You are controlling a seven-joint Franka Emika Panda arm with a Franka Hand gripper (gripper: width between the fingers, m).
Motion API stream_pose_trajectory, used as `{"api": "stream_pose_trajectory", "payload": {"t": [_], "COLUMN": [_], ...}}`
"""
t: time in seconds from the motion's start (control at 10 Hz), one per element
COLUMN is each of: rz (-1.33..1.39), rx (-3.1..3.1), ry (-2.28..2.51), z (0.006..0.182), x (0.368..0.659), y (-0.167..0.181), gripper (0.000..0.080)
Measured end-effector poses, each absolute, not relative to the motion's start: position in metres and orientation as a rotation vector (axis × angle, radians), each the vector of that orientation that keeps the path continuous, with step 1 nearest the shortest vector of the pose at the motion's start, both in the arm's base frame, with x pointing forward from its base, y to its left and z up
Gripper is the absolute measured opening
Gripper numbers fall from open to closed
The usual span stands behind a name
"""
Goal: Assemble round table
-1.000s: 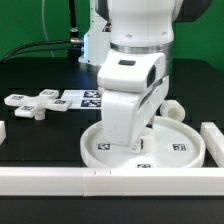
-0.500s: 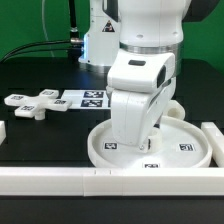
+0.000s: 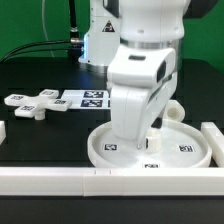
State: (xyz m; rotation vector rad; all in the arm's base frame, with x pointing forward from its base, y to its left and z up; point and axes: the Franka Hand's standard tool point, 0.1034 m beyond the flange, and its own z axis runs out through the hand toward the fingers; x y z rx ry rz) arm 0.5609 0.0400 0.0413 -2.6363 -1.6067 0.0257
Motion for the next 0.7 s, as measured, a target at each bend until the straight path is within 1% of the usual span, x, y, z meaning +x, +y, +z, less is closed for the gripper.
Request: {"api": "stream_pose_trajectory", "payload": {"t": [0.2, 0.4, 0.5, 0.6, 0.7], "rz": [0.024, 0.017, 0.024, 0.03, 0.029], "rx": [-2.712, -2.831, -2.878, -2.882, -2.876], "ry": [-1.499, -1.289, -1.184, -1.169, -1.182], "z": [0.058, 0.07, 0.07, 0.068, 0.068], "x": [0.545, 0.527, 0.519, 0.517, 0.517], "y": [0.044, 0.051, 0.059, 0.065, 0.063], "gripper": [0.0649, 0.0649, 0.0649, 0.0649, 0.0649]}}
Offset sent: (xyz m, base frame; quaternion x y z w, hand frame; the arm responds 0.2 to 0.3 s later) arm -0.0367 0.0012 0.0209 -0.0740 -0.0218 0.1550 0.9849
